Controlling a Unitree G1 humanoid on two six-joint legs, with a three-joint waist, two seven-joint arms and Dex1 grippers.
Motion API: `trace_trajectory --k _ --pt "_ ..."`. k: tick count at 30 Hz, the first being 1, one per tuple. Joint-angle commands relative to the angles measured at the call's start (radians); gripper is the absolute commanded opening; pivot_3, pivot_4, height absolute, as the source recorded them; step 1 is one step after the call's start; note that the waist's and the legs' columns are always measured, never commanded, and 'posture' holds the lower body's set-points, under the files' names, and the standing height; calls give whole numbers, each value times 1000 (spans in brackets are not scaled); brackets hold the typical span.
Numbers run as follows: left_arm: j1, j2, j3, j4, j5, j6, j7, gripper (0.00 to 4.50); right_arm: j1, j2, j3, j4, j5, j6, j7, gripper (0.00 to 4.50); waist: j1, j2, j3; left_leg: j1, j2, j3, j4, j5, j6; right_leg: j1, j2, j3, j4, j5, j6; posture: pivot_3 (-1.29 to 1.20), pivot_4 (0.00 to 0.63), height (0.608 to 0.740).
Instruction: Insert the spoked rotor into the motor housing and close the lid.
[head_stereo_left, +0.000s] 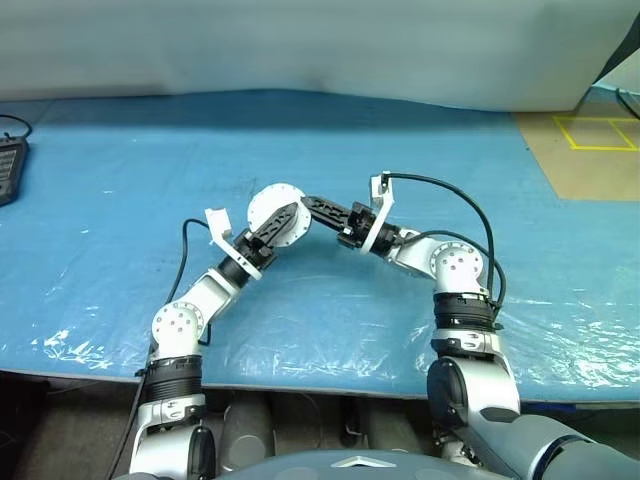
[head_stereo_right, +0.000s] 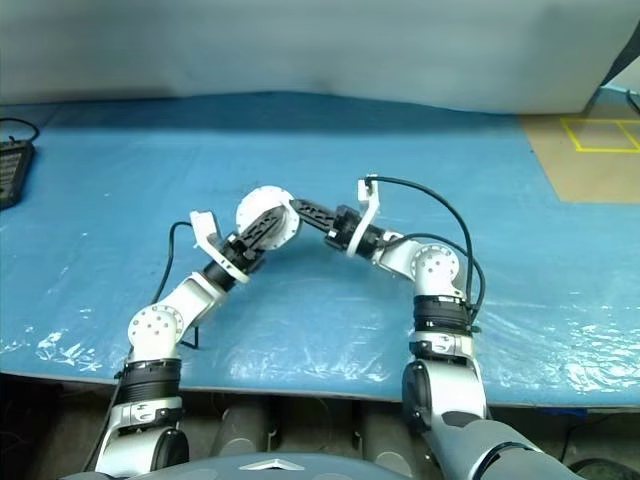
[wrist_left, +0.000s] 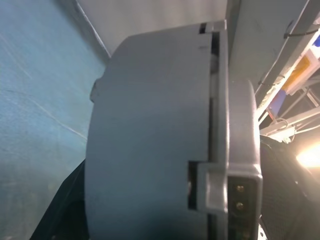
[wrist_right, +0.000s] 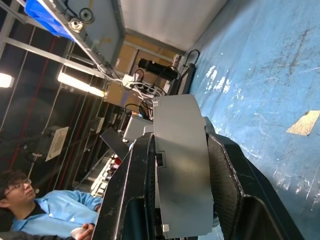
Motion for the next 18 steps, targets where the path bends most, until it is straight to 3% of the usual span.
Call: trace_trajectory --k 1,4,7,12,18 --pt "-3 -2 -1 -37 10 -24 -4 3219 -27 -37 -57 -8 -13 -110 -8 1568 1 0 0 0 0 0 0 0 0 0 0 0 0 0 0 0 150 740" --pt "-7 -8 -2 -32 21 -38 3 3219 -20 -45 -37 -16 -9 -108 11 2411 4 0 0 0 0 0 0 0 0 0 0 0 0 0 1 0 150 740" --pt "-21 -23 14 -13 35 -65 27 3219 -28 -37 -31 6 -74 -231 -33 3403 -1 0 0 0 -1 0 1 0 0 1 0 0 0 1 2 0 150 740" --pt "-74 -41 56 51 72 -142 78 3219 -26 -43 -19 29 -117 -282 -46 3403 -1 0 0 0 -3 0 2 0 0 1 0 0 1 1 1 0 150 740" --pt "-334 30 197 406 231 -441 254 3219 44 -89 56 -41 -148 -266 32 3403 -2 0 0 -1 -3 -2 5 0 0 2 0 0 1 4 4 0 150 740"
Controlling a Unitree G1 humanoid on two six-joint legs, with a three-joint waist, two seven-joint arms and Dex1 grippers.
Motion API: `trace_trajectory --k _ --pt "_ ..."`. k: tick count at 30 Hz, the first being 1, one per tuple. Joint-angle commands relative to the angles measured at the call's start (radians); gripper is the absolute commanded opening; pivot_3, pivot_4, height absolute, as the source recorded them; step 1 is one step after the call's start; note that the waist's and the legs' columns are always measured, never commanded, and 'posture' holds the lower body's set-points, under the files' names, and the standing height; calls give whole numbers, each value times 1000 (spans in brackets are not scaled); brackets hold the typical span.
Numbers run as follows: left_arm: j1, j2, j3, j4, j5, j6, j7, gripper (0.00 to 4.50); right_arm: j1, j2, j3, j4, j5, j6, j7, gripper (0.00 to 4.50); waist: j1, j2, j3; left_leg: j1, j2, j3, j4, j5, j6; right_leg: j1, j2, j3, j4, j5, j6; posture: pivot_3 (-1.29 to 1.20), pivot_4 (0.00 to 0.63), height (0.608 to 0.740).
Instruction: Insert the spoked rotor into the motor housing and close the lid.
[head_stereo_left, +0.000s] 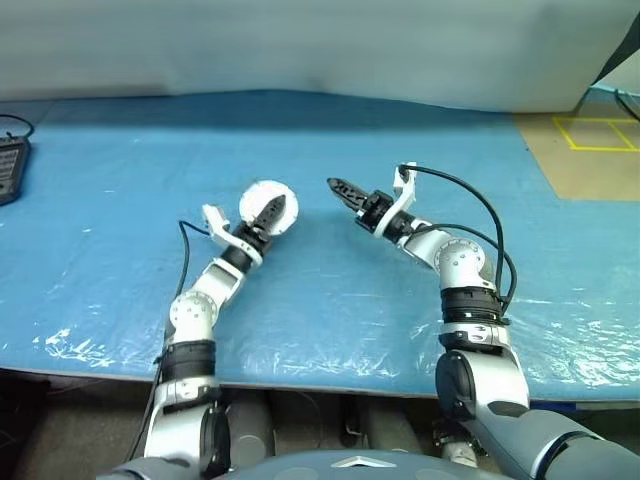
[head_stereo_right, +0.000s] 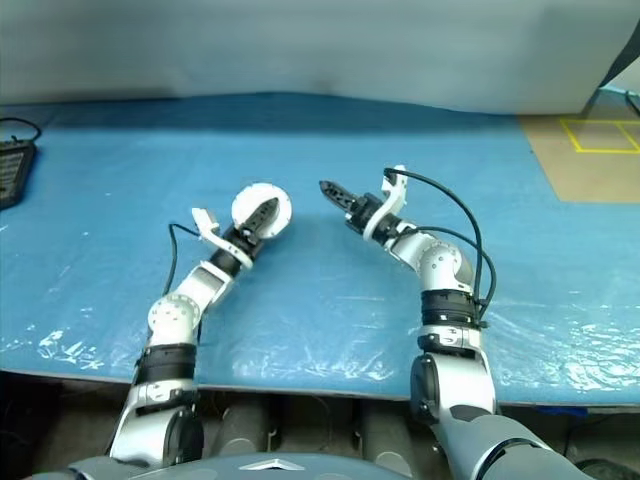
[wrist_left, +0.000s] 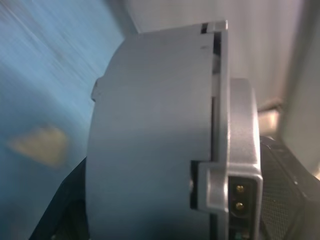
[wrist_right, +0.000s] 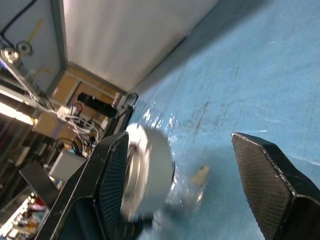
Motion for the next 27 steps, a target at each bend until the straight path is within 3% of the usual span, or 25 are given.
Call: trace_trajectory --k 1,7,12,13,16,27 --pt "-150 70 89 154 57 -168 41 3219 34 -20 25 -73 6 6 49 3403 -2 0 0 0 0 -1 0 0 0 0 0 0 0 1 2 0 150 740" --pt "-372 191 169 510 129 -301 80 3219 70 -33 39 -114 -10 -13 41 3403 8 -1 1 -4 -4 -6 0 2 3 -1 0 -1 -1 2 4 0 150 740" --pt "-467 266 218 734 181 -403 165 3219 77 -35 31 -130 -8 -18 27 3403 10 -2 1 -5 -6 -9 1 2 3 -1 -2 -1 -1 3 5 0 150 740" --pt "-474 273 221 760 191 -415 171 3568 77 -36 31 -131 -9 -19 27 3428 10 -2 1 -5 -6 -10 1 2 2 -1 -1 -1 -1 3 5 0 150 740" --pt "-482 286 222 804 221 -438 190 4491 75 -37 33 -131 -12 -22 23 3441 12 -2 1 -5 -6 -12 2 0 0 0 -1 -3 0 3 5 0 150 740" --pt "-414 359 188 704 359 -575 292 4491 59 -45 25 -101 -16 -14 12 3441 13 -2 1 -6 -6 -18 5 0 0 1 -2 -4 0 3 4 0 150 740"
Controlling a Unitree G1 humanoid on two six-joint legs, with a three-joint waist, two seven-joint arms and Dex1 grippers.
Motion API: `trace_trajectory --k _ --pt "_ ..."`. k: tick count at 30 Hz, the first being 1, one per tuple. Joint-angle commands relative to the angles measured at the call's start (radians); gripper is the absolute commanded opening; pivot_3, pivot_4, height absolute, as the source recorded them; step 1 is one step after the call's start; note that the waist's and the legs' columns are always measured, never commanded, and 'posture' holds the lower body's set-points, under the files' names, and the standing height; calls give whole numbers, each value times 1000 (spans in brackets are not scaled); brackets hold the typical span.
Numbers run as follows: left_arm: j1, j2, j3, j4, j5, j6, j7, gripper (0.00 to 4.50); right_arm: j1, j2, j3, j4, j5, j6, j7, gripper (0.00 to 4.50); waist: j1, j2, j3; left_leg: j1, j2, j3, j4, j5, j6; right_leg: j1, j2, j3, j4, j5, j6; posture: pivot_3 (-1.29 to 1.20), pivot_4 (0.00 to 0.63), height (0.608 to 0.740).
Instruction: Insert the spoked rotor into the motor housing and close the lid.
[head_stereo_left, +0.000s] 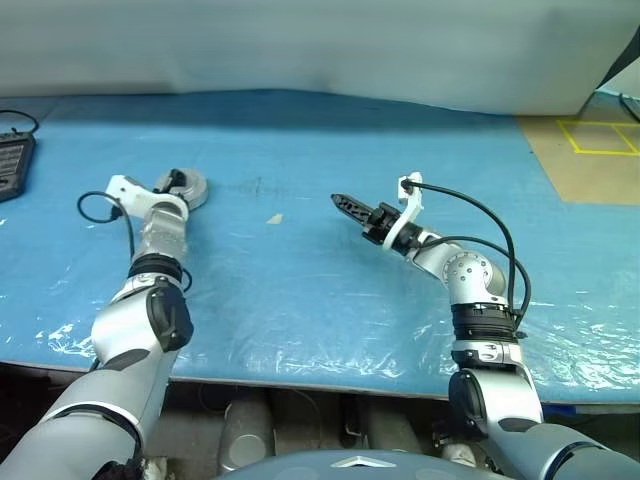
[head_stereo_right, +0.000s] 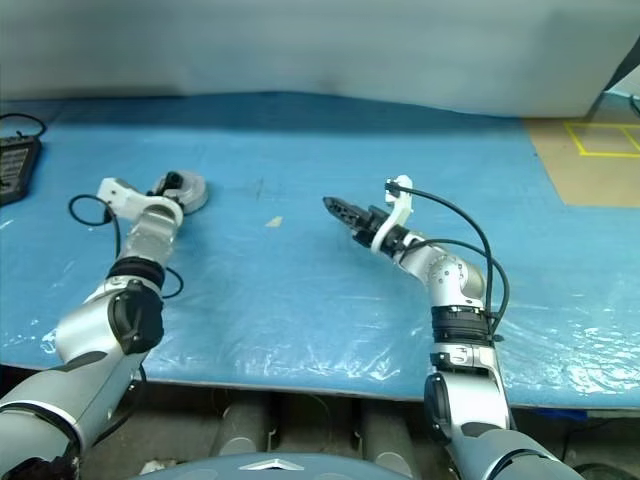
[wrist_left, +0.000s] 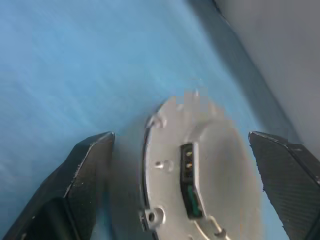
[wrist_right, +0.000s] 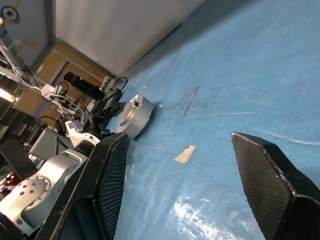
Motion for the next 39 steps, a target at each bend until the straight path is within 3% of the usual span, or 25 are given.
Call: trace_trajectory --k 1,8,14,20,27,32,39 --pt "17 34 -19 -109 44 -35 12 4491 -19 -6 -13 -6 9 -1 1 3441 3 0 0 0 0 0 0 0 0 0 0 0 0 0 0 0 150 740" --pt "138 39 -84 -382 115 -44 -32 4491 -20 -12 -2 -1 -26 -68 20 3441 7 0 0 0 0 0 1 0 0 0 -1 -1 1 -2 -3 0 150 740" --pt "277 9 -304 -645 184 -48 -368 4491 18 -68 68 73 -263 -476 109 3441 19 0 0 -1 3 2 2 0 0 0 -3 -1 2 -2 -4 0 150 740" --pt "469 64 -574 -932 192 126 -761 4491 12 -250 116 252 -390 -612 251 3441 14 0 0 0 0 4 2 0 1 1 -6 0 2 -2 -4 0 150 740" --pt "527 127 -684 -957 255 169 -934 4491 5 -324 110 298 -401 -729 395 3441 -13 0 0 5 1 6 2 -1 3 -1 -1 1 9 -5 -8 0 150 740" --pt "510 124 -705 -915 291 159 -980 4500 6 -355 139 316 -456 -776 429 4443 -12 0 0 6 1 8 3 -1 5 0 -2 3 9 -5 -8 0 150 740" --pt "486 100 -687 -895 305 152 -974 4500 18 -329 149 317 -480 -802 417 4443 -13 0 0 6 0 8 3 -1 5 0 -2 3 9 -5 -8 0 150 740"
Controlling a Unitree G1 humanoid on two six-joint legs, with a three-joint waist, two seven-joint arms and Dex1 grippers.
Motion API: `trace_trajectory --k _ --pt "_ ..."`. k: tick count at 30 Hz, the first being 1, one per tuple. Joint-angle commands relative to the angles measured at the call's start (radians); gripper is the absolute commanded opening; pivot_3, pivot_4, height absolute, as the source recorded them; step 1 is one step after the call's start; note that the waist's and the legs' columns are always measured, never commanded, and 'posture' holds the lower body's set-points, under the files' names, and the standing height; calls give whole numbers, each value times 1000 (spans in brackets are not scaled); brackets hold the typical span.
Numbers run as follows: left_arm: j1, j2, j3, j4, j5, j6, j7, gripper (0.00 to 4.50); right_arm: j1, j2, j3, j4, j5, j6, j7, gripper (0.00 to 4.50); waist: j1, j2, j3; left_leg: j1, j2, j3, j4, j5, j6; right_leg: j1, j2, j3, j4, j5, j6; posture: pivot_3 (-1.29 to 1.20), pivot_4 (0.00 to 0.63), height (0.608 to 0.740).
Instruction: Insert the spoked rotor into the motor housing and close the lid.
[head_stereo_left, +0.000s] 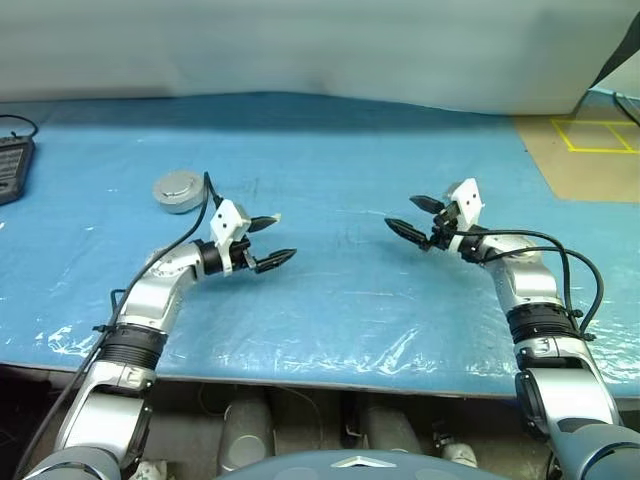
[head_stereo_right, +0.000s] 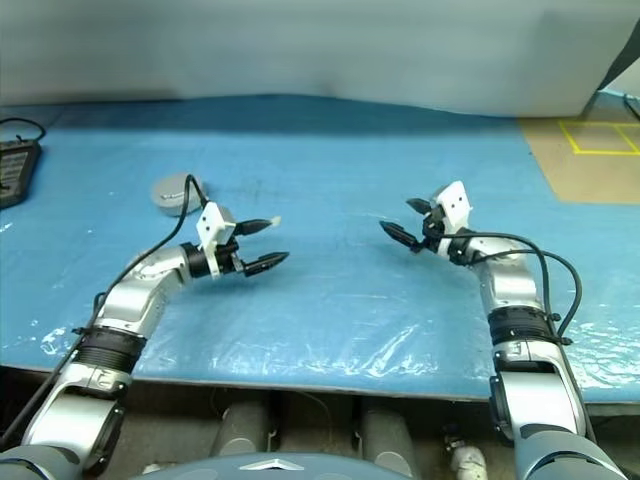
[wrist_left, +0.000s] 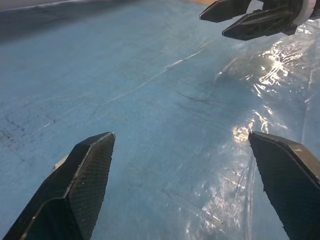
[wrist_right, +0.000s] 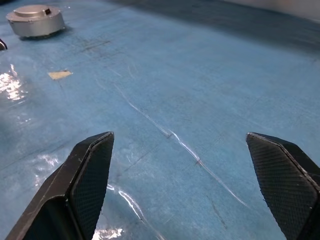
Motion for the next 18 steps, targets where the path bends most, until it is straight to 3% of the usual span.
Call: trace_trajectory --k 1,18 --pt "-20 -5 23 1 12 -25 7 4500 0 10 4 -31 7 -14 19 4443 -1 0 0 0 0 0 0 0 0 0 0 0 0 0 0 0 150 740" --pt "-35 -29 37 29 37 -52 34 4500 -2 47 19 -48 -7 -1 15 4443 1 0 0 0 0 0 0 0 1 0 0 0 0 0 0 0 150 740"
